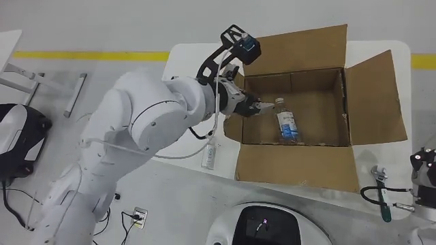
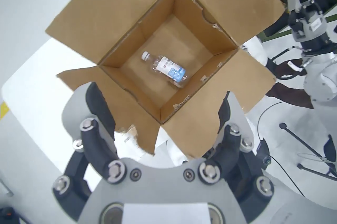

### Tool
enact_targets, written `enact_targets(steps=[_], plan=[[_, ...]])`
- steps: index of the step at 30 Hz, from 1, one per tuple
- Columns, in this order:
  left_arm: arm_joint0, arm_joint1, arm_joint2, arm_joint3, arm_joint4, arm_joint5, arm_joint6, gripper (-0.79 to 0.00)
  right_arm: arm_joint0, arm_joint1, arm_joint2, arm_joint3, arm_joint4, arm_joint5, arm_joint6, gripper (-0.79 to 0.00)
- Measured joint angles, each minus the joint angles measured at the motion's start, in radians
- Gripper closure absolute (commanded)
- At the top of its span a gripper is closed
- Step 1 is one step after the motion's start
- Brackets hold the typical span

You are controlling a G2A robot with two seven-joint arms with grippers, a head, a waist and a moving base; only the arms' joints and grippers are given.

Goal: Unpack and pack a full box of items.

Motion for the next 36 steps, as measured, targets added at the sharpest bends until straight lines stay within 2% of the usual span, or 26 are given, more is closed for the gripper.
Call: enact_targets(steps=[5, 10, 16, 21, 25, 28, 36], plan=[[0.138, 0.028, -0.073, -0.046, 0.153, -0.063, -0.064, -0.785, 0.000, 0.000, 0.000, 0.000, 0.000, 0.000, 0.000, 0.000], [0.285, 0.046, -0.149, -0.060, 0.217, -0.088, -0.086, -0.785, 0.000, 0.000, 0.000, 0.000, 0.000, 0.000, 0.000, 0.000], [0.434, 0.058, -0.236, -0.034, 0.207, -0.108, -0.091, -0.785, 0.000, 0.000, 0.000, 0.000, 0.000, 0.000, 0.000, 0.000], [0.532, 0.065, -0.258, -0.011, 0.210, -0.160, -0.080, -0.785, 0.000, 0.000, 0.000, 0.000, 0.000, 0.000, 0.000, 0.000], [0.613, 0.064, -0.231, 0.076, 0.190, -0.198, -0.023, -0.785, 0.000, 0.000, 0.000, 0.000, 0.000, 0.000, 0.000, 0.000], [0.640, 0.059, -0.193, 0.133, 0.160, -0.199, 0.021, -0.785, 0.000, 0.000, 0.000, 0.000, 0.000, 0.000, 0.000, 0.000], [0.615, 0.035, -0.054, 0.314, 0.151, -0.139, 0.101, -0.785, 0.000, 0.000, 0.000, 0.000, 0.000, 0.000, 0.000, 0.000]])
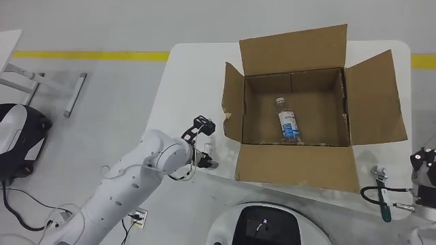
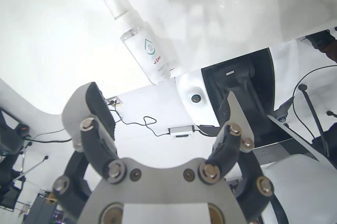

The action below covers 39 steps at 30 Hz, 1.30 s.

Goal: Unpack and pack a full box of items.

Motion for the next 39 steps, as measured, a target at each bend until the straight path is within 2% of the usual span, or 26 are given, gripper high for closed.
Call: enact_targets(steps=[7, 11, 19, 22, 24, 26, 30, 31, 33, 39], plan=[[-0.062, -0.027, 0.105, 0.105, -0.013, 0.070, 0.065, -0.785, 0.000, 0.000, 0.000, 0.000, 0.000, 0.000, 0.000, 0.000], [-0.089, -0.036, 0.104, 0.135, -0.033, 0.138, 0.080, -0.785, 0.000, 0.000, 0.000, 0.000, 0.000, 0.000, 0.000, 0.000], [-0.121, -0.046, 0.120, 0.192, -0.018, 0.181, 0.075, -0.785, 0.000, 0.000, 0.000, 0.000, 0.000, 0.000, 0.000, 0.000], [-0.137, -0.052, 0.139, 0.207, -0.007, 0.198, 0.071, -0.757, 0.000, 0.000, 0.000, 0.000, 0.000, 0.000, 0.000, 0.000], [-0.145, -0.056, 0.150, 0.220, -0.009, 0.202, 0.073, -0.662, 0.000, 0.000, 0.000, 0.000, 0.000, 0.000, 0.000, 0.000], [-0.156, -0.060, 0.164, 0.238, 0.000, 0.205, 0.076, -0.634, 0.000, 0.000, 0.000, 0.000, 0.000, 0.000, 0.000, 0.000], [-0.170, -0.067, 0.181, 0.266, 0.005, 0.211, 0.080, -0.529, 0.000, 0.000, 0.000, 0.000, 0.000, 0.000, 0.000, 0.000], [-0.173, -0.069, 0.185, 0.273, 0.007, 0.212, 0.080, -0.529, 0.000, 0.000, 0.000, 0.000, 0.000, 0.000, 0.000, 0.000], [-0.177, -0.072, 0.190, 0.282, 0.007, 0.213, 0.082, -0.600, 0.000, 0.000, 0.000, 0.000, 0.000, 0.000, 0.000, 0.000], [-0.185, -0.079, 0.208, 0.310, 0.027, 0.213, 0.085, -0.517, 0.000, 0.000, 0.000, 0.000, 0.000, 0.000, 0.000, 0.000]])
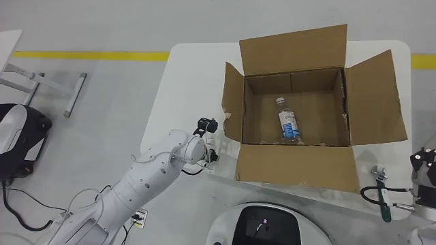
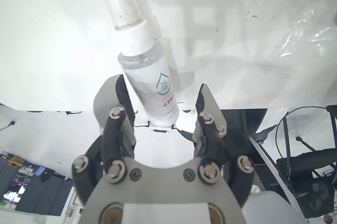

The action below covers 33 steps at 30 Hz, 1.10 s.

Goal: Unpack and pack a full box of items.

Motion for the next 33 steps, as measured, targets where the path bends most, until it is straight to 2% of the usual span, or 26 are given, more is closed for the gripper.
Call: enact_targets(steps=[2, 4, 5, 6, 7, 14, 18, 21, 27, 33], plan=[[-0.002, -0.002, 0.002, 0.006, 0.001, 0.001, 0.002, -0.453, 0.000, 0.000, 0.000, 0.000, 0.000, 0.000, 0.000, 0.000], [-0.001, -0.003, 0.002, 0.010, 0.003, 0.001, 0.002, -0.314, 0.000, 0.000, 0.000, 0.000, 0.000, 0.000, 0.000, 0.000], [0.000, -0.004, 0.001, 0.013, 0.004, 0.000, 0.003, -0.225, 0.000, 0.000, 0.000, 0.000, 0.000, 0.000, 0.000, 0.000], [0.001, -0.004, 0.000, 0.016, 0.004, -0.001, 0.003, -0.055, 0.000, 0.000, 0.000, 0.000, 0.000, 0.000, 0.000, 0.000], [0.002, -0.005, -0.001, 0.020, 0.006, -0.001, 0.005, 0.000, 0.000, 0.000, 0.000, 0.000, 0.000, 0.000, 0.000, 0.000], [0.003, -0.008, -0.005, 0.026, 0.022, 0.000, 0.015, 0.000, 0.000, 0.000, 0.000, 0.000, 0.000, 0.000, 0.000, 0.000], [0.007, -0.005, -0.029, -0.010, 0.040, 0.010, 0.003, 0.000, 0.000, 0.000, 0.000, 0.000, 0.000, 0.000, 0.000, 0.000], [0.017, 0.004, -0.070, -0.080, 0.071, 0.023, -0.028, 0.000, 0.000, 0.000, 0.000, 0.000, 0.000, 0.000, 0.000, 0.000], [0.042, 0.029, -0.180, -0.290, 0.247, 0.065, -0.099, 0.000, 0.000, 0.000, 0.000, 0.000, 0.000, 0.000, 0.000, 0.000], [0.005, 0.033, -0.294, -0.493, 0.217, 0.041, -0.123, 0.000, 0.000, 0.000, 0.000, 0.000, 0.000, 0.000, 0.000, 0.000]])
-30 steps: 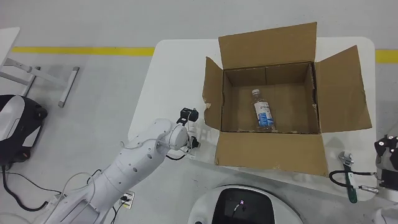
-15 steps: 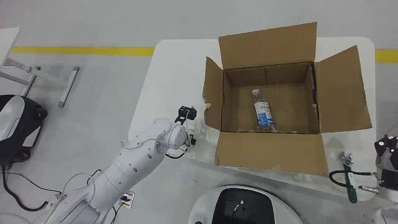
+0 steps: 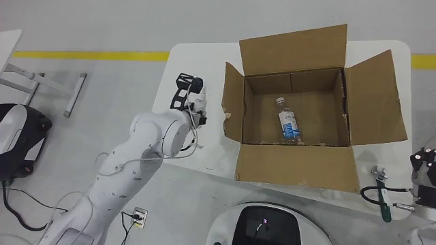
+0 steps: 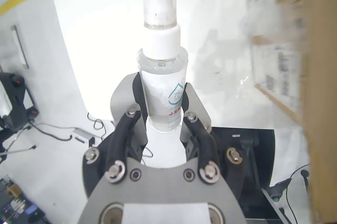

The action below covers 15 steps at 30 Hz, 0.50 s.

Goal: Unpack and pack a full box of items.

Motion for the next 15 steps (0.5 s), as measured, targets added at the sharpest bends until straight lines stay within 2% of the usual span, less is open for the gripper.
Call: enact_targets(steps=[4, 8, 12, 15], plan=[[-0.059, -0.002, -0.054, -0.082, -0.075, -0.027, 0.008, 0.000, 0.000, 0.000, 0.000, 0.000, 0.000, 0.000, 0.000, 0.000], [-0.130, -0.004, -0.069, -0.131, -0.087, -0.041, 0.003, 0.000, 0.000, 0.000, 0.000, 0.000, 0.000, 0.000, 0.000, 0.000], [-0.215, -0.012, -0.060, -0.157, -0.151, -0.041, 0.022, 0.000, 0.000, 0.000, 0.000, 0.000, 0.000, 0.000, 0.000, 0.000], [-0.301, -0.024, -0.027, -0.137, -0.267, -0.059, 0.072, 0.000, 0.000, 0.000, 0.000, 0.000, 0.000, 0.000, 0.000, 0.000]])
